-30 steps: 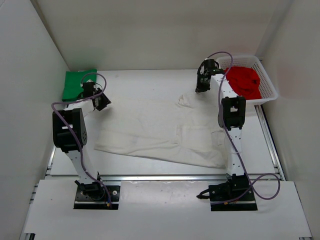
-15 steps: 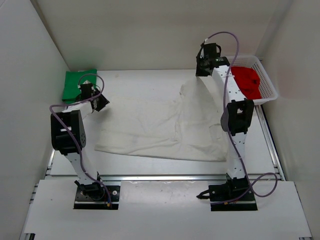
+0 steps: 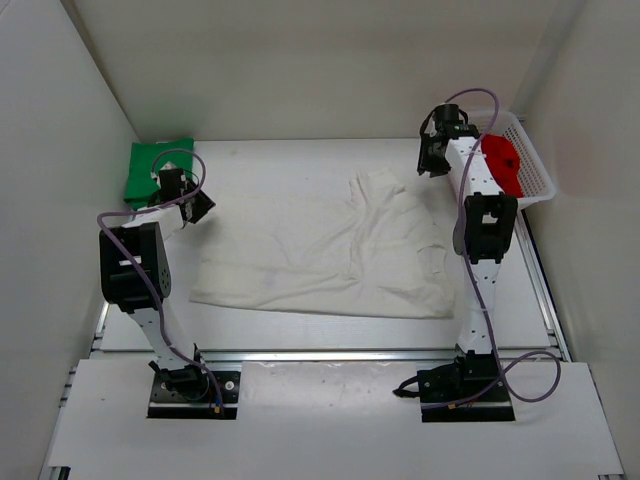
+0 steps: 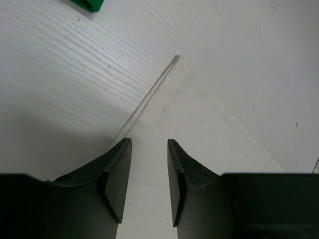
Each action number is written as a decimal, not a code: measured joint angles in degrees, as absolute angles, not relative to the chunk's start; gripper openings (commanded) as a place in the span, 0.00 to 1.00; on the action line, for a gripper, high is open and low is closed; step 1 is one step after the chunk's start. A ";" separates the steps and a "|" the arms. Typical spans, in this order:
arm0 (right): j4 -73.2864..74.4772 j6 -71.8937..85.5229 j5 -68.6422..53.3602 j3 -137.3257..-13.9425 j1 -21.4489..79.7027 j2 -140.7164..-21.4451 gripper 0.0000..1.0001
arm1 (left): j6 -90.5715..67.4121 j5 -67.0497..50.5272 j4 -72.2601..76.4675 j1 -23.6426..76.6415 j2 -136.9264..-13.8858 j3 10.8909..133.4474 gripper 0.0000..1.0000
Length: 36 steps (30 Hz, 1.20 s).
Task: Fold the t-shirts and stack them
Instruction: Fold the flattened tshirt in 1/3 of the way
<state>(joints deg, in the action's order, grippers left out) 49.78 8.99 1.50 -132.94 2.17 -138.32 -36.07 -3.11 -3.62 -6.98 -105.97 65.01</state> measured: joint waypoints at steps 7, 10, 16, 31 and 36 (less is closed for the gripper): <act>46.81 10.74 -9.34 -136.33 2.68 -142.56 0.40 | -35.48 -2.50 -3.99 -7.18 -107.18 66.94 0.47; 43.35 10.81 -11.29 -137.73 3.84 -144.29 0.44 | -33.85 -1.54 -6.04 -6.85 -109.32 70.37 0.47; 38.02 11.62 -13.41 -139.55 5.65 -150.43 0.54 | -30.59 -0.97 -11.31 -6.20 -113.69 78.37 0.48; 31.79 18.83 -20.99 -141.34 4.12 -154.61 0.34 | -27.07 -0.58 -19.57 -5.80 -118.76 85.93 0.48; 31.38 20.49 -23.42 -141.58 3.79 -155.52 0.10 | -26.39 -0.58 -21.34 -5.67 -121.14 88.14 0.50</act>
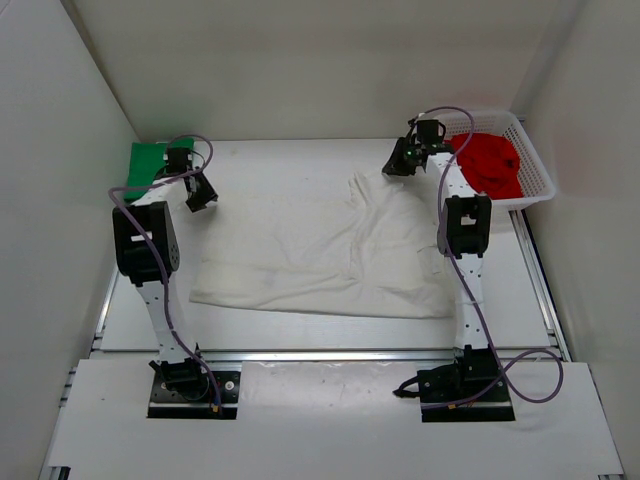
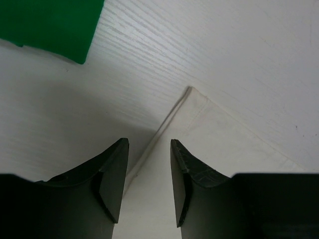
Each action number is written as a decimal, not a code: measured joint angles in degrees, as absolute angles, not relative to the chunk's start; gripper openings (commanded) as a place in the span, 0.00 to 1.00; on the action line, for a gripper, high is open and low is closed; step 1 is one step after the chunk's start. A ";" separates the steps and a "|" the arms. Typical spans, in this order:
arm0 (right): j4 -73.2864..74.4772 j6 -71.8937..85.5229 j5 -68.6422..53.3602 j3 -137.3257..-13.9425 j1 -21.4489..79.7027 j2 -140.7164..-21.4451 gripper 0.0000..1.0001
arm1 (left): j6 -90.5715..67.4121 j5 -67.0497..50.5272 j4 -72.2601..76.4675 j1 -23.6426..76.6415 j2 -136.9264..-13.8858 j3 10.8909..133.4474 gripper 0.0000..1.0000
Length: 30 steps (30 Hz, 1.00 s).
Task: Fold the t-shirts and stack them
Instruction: Fold the flattened tshirt in 1/3 of the way, then grap the side of the flattened tshirt furthest away from the robot with both arms
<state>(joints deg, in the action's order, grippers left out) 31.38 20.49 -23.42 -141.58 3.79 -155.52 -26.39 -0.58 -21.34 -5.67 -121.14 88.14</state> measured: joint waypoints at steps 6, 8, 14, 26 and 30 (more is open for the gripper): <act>31.99 21.45 -24.58 -142.76 3.68 -156.46 0.00 | -26.28 -0.56 -23.07 -5.67 -121.84 89.30 0.65; 32.23 21.45 -24.75 -143.00 3.73 -156.55 0.00 | -26.33 -0.56 -23.40 -5.67 -122.08 90.45 0.64; 33.04 21.28 -25.12 -143.22 3.75 -156.57 0.00 | -27.14 -0.58 -23.99 -5.65 -124.46 94.41 0.60; 35.79 20.12 -24.75 -145.03 4.78 -156.57 0.00 | -26.63 0.71 -30.30 -2.11 -135.94 110.83 0.45; 35.86 20.10 -24.73 -145.10 4.86 -156.57 0.00 | -26.61 0.78 -30.89 -2.31 -136.14 110.96 0.45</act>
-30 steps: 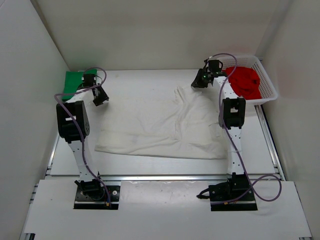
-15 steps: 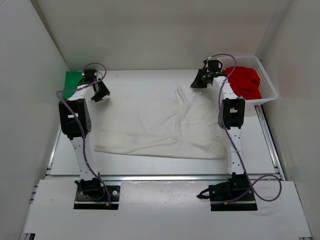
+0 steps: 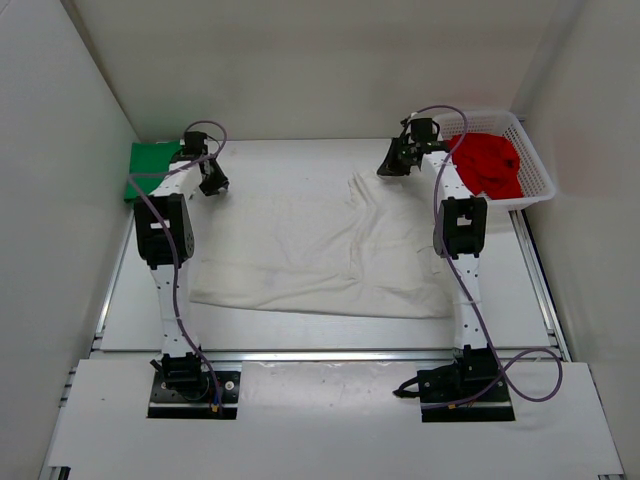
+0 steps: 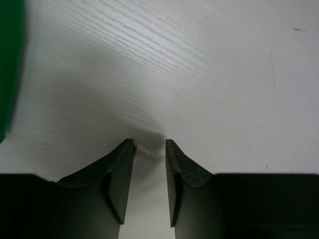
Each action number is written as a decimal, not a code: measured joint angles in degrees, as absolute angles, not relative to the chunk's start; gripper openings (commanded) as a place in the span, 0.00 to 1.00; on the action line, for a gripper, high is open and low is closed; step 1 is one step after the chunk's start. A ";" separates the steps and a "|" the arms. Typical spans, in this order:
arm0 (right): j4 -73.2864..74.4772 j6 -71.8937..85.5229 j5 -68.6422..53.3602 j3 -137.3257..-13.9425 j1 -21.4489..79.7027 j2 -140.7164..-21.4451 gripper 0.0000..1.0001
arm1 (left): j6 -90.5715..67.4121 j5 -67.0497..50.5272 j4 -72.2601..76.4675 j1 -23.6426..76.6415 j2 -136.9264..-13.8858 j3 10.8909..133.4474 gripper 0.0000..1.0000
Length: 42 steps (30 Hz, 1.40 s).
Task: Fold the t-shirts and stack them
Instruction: Grap the side of the flattened tshirt furthest away from the robot with both arms
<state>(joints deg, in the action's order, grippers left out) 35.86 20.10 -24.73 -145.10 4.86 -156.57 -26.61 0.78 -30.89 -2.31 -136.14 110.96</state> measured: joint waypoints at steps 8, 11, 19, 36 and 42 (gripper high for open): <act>35.97 20.12 -24.97 -145.12 4.75 -156.57 0.00 | -26.81 1.52 -29.69 -2.68 -135.44 109.86 0.48; 35.99 20.12 -24.97 -145.12 4.69 -156.57 0.00 | -25.85 2.22 -30.72 -2.26 -135.48 110.17 0.41; 35.97 20.14 -25.26 -145.18 4.60 -156.57 0.00 | -23.05 5.02 -36.38 -1.13 -138.67 116.42 0.17; 40.16 18.35 -25.98 -146.80 3.36 -154.41 0.00 | -26.48 2.94 -29.69 -2.55 -131.48 103.79 0.00; 46.54 15.40 -23.53 -146.47 4.54 -147.09 0.00 | -27.24 1.65 -27.75 -2.92 -126.65 98.91 0.00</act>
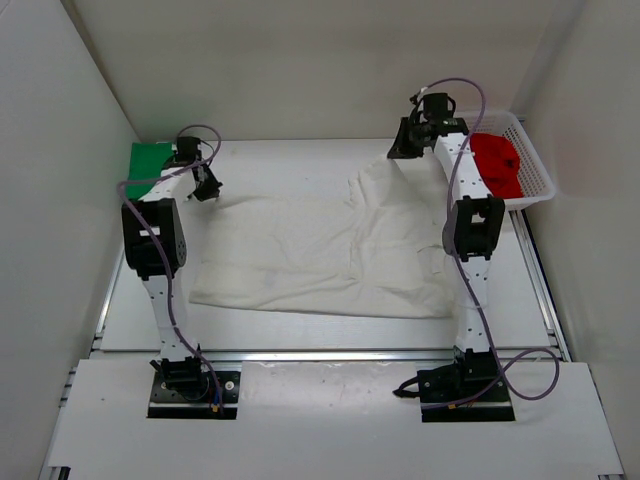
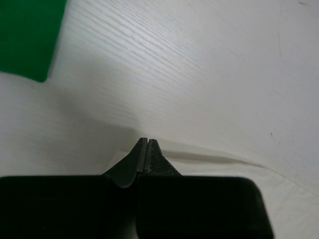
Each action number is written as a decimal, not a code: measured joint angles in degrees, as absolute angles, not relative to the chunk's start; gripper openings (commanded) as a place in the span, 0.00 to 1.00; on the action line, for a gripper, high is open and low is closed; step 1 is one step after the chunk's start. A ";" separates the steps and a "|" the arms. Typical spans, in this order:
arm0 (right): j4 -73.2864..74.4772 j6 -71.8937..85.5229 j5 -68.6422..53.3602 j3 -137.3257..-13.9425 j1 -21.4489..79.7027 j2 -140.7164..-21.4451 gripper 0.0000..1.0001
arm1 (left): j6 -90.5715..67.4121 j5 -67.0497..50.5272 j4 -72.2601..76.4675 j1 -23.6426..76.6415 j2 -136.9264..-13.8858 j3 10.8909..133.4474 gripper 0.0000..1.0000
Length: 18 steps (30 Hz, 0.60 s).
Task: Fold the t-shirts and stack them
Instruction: Grap the side of the flattened tshirt furthest away from the robot with both arms
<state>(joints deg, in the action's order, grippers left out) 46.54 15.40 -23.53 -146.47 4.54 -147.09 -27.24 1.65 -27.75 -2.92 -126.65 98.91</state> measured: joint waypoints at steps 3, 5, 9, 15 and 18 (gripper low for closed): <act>47.66 13.52 -22.00 -141.99 5.72 -140.53 0.00 | -27.70 0.64 -26.15 -3.16 -123.28 94.80 0.00; 48.42 12.73 -21.71 -137.47 6.52 -136.27 0.00 | -27.94 0.19 -25.28 -3.22 -121.32 92.47 0.00; 45.69 11.99 -19.03 -123.24 8.32 -128.73 0.00 | -28.51 -0.86 -23.14 -3.40 -119.46 90.00 0.00; 41.54 12.47 -17.30 -100.86 8.27 -117.08 0.00 | -29.41 -2.96 -21.26 -3.73 -116.31 84.95 0.00; 38.00 13.37 -16.21 -90.30 7.35 -108.62 0.00 | -29.43 -3.62 -20.53 -3.75 -114.56 83.46 0.00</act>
